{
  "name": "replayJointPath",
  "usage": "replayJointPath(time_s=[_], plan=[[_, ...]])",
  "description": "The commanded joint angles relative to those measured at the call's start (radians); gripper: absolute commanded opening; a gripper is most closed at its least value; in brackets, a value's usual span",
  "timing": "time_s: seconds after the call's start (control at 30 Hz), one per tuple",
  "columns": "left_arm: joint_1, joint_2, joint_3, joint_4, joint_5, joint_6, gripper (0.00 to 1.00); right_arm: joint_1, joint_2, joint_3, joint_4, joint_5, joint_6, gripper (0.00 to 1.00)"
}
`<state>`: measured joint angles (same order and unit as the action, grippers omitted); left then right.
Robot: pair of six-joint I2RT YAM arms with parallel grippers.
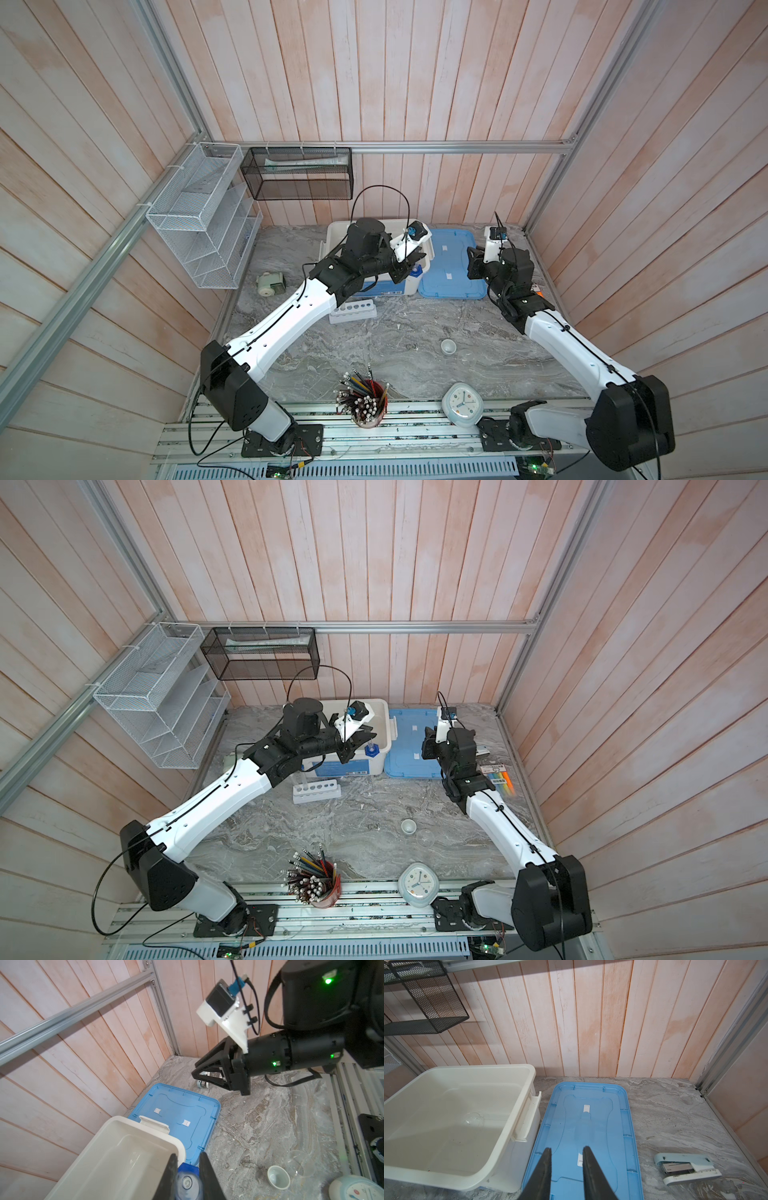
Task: Organize the chemistry lab equipment
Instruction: 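Lower the cylinder into the white tub with the left gripper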
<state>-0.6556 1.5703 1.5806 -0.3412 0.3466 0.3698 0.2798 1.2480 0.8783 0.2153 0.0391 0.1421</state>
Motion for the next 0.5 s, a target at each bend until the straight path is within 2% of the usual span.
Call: replayJointPath(time_s=[0.0,0.27,0.47], plan=[[0.067,0.076,0.102,-0.073,0.038,-0.021,0.05,-0.004,-0.030,-0.014,-0.017,-0.007,0.007,0.27],[0.185,0.350,0.391,-0.128,0.098,-0.065,0.05,-0.004,-0.037,-0.021,-0.014,-0.010,0.016,0.27],[0.235,0.571,0.610,-0.161,0.155,-0.081,0.05,-0.004,-0.038,-0.019,-0.020,-0.018,0.025,0.27]])
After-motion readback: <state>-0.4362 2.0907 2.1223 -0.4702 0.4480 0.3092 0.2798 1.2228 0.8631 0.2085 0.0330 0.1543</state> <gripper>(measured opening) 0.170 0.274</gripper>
